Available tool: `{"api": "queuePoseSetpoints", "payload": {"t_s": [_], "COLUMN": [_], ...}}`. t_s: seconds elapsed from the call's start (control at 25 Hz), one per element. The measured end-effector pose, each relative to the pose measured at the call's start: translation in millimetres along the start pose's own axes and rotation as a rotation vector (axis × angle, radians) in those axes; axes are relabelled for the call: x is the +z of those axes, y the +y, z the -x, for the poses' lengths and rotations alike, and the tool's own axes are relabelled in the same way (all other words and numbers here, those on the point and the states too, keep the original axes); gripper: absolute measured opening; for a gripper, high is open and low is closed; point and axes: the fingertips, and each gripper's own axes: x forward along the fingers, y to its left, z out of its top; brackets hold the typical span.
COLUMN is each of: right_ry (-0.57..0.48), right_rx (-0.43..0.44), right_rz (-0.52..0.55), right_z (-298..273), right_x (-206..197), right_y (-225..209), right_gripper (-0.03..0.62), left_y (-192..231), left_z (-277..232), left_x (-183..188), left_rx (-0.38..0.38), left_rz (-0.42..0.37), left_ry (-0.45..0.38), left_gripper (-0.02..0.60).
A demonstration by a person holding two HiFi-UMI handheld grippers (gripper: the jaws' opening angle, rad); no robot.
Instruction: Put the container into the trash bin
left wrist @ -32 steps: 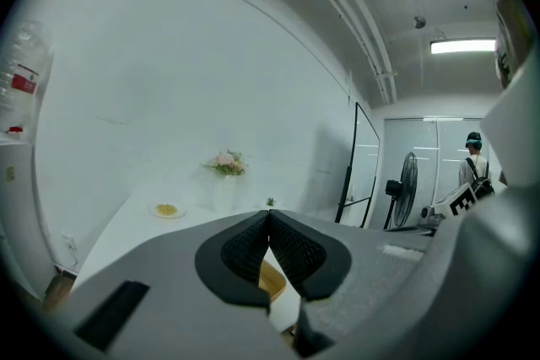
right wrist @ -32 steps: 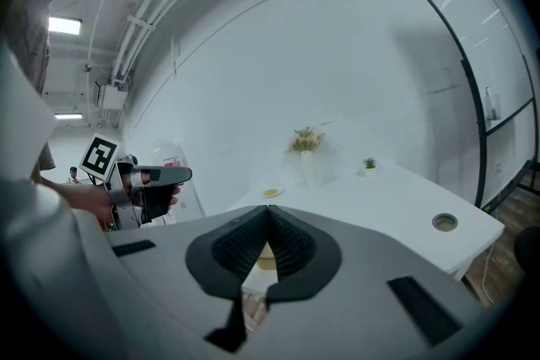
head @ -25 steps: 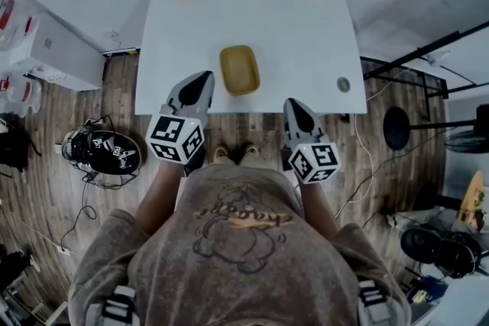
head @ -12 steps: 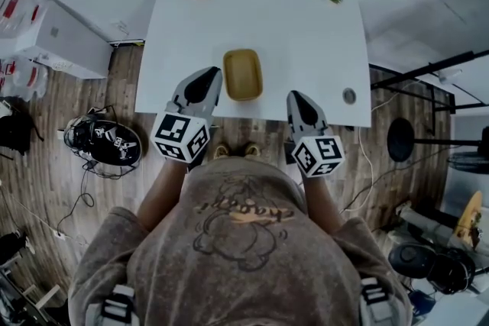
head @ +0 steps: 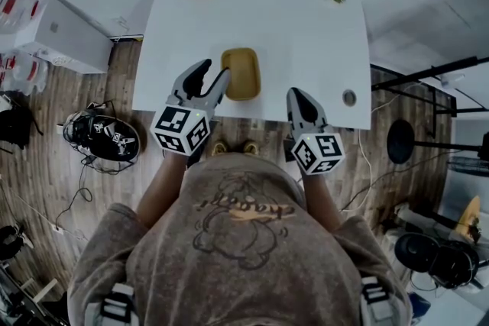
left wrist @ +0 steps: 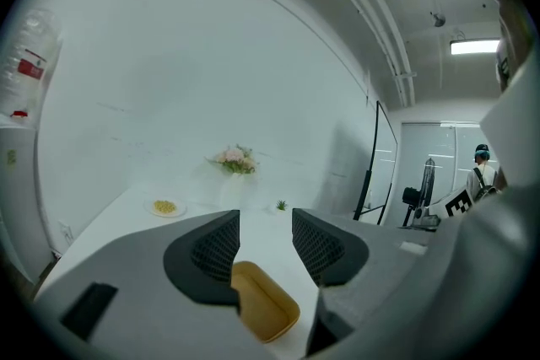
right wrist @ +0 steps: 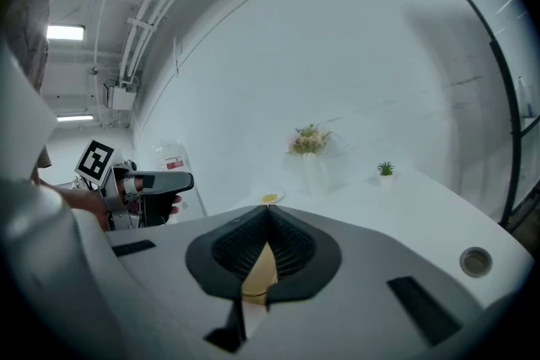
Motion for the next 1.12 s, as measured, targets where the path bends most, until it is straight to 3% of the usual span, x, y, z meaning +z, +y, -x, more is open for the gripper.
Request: {"api": "queuePoseSetpoints", "payload": {"t_s": [0.36, 0.56, 0.8, 1.12], "right_ry": [0.002, 0.004, 0.006, 0.021], "right_rx": [0.001, -0.009, -0.018, -0.03], "right_rz": [-0.004, -0.005, -0.011, -0.011], "right_z": [7.0, 14.9, 22.3, 29.8], "right_x": [-2.5, -4.9, -8.6, -14.2], "right_y": [1.4, -0.5, -3.5, -10.2], "right_gripper": [0.0, 0.0, 0.0, 0.0], "left_y": [7.4, 14.2, 29.7, 41.7], "left_z": [-6.6, -14.4, -26.7, -39.0], "left_x": [-28.3, -55.5, -84.9, -141.8], "left_rx": [0.031, 0.044, 0.078, 0.108], "left_rz": [0.018, 0.031, 0.103, 0.08], "left_ry": [0.094, 0.164, 0.219, 0.353], "left_gripper": [0.309, 0.314, 0.314, 0.314]}}
